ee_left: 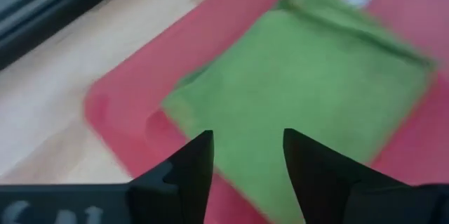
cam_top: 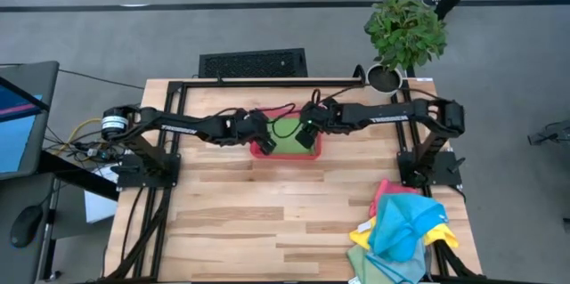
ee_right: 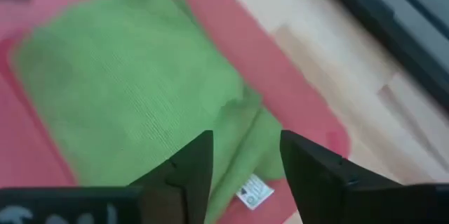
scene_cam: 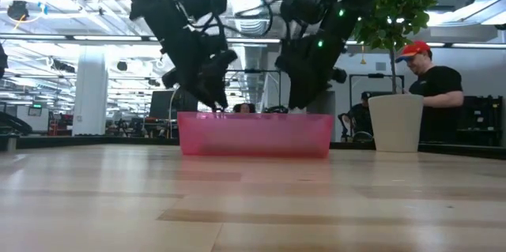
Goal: Fold microfiber towels
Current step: Put the green microfiber cloth into the red bin, then move the red bin to the top of the table, then fold the blue microfiber cloth
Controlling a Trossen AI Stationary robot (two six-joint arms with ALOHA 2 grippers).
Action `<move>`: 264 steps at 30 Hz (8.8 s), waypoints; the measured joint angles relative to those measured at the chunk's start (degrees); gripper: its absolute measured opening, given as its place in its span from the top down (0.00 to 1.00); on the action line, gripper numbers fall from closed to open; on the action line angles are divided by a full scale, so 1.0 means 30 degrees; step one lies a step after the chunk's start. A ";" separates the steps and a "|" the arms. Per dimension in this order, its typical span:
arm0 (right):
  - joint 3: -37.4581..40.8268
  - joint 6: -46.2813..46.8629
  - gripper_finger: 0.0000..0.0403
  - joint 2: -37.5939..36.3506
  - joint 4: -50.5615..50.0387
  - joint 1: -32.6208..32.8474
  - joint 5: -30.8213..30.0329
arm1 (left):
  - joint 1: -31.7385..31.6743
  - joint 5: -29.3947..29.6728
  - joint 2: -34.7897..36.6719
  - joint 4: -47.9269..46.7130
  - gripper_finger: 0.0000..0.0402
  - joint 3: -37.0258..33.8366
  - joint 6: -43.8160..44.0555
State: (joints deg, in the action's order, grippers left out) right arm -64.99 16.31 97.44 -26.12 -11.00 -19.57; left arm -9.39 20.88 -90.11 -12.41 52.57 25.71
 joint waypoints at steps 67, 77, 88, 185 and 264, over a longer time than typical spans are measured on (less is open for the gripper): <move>0.7255 0.2608 0.75 -0.1674 0.7793 0.0448 -0.1542 | -0.0159 -0.3916 0.1423 1.2197 0.71 -0.8894 -0.1498; 0.6680 0.1394 0.75 -0.5222 0.6561 -0.0294 -0.0014 | -0.0538 -0.6846 0.1423 1.1796 0.71 -0.7202 -0.1847; 0.6644 0.1403 0.75 -0.3249 0.8289 0.2196 0.0548 | 0.0411 -0.8464 0.1430 0.8668 0.71 -0.6899 -0.1865; -0.0598 2.6889 0.87 -0.3394 -1.7140 2.4852 0.7439 | 0.4744 -0.6802 0.7652 0.8969 0.56 -0.6906 0.0103; -0.4496 0.3747 0.93 -0.4275 -0.9929 0.8864 -0.2965 | 0.8256 -0.0857 -0.0930 1.7236 0.41 -0.3664 -0.5171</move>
State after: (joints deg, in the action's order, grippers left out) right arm -78.48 27.55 84.62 -55.90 15.59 -28.47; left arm 15.38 18.31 -92.90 39.30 41.58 10.19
